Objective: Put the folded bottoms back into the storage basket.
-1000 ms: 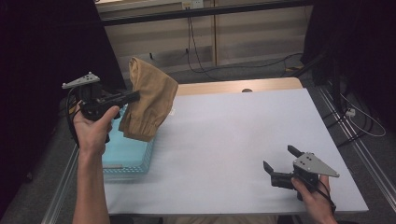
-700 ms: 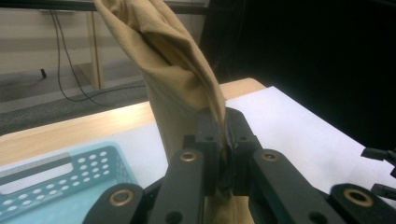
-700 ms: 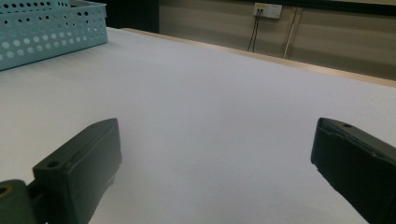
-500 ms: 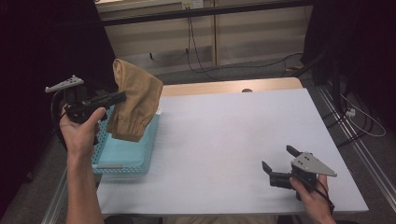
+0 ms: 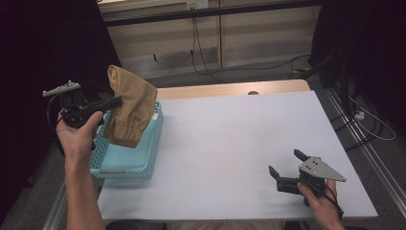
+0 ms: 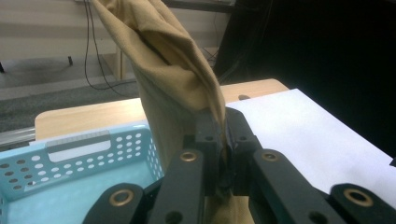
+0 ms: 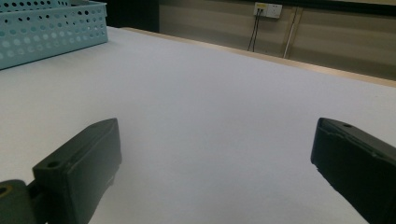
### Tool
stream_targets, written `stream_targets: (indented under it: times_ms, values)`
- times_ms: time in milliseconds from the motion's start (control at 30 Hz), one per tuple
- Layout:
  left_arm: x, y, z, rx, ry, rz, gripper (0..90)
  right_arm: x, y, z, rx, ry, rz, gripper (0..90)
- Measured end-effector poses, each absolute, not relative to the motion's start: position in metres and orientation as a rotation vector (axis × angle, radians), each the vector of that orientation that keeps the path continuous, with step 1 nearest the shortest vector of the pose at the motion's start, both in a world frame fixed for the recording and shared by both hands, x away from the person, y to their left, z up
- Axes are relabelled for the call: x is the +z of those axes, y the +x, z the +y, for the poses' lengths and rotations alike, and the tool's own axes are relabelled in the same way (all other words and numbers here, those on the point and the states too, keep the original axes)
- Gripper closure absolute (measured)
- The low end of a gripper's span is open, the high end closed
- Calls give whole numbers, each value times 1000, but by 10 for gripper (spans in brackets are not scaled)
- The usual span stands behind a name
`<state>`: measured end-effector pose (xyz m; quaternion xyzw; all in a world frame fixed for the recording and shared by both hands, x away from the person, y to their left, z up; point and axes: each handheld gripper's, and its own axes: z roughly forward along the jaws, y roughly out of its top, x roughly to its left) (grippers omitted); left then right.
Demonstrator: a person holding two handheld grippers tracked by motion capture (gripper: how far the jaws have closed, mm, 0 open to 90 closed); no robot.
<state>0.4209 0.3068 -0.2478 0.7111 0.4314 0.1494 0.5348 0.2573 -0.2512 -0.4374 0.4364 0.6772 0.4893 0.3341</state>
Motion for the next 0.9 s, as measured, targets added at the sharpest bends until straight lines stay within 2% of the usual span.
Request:
stream_targets:
  times_ms: [900]
  values:
    - [-281, 443, 314, 313, 1757, 1149, 862, -437, 257, -251, 1280, 1137, 1769, 16]
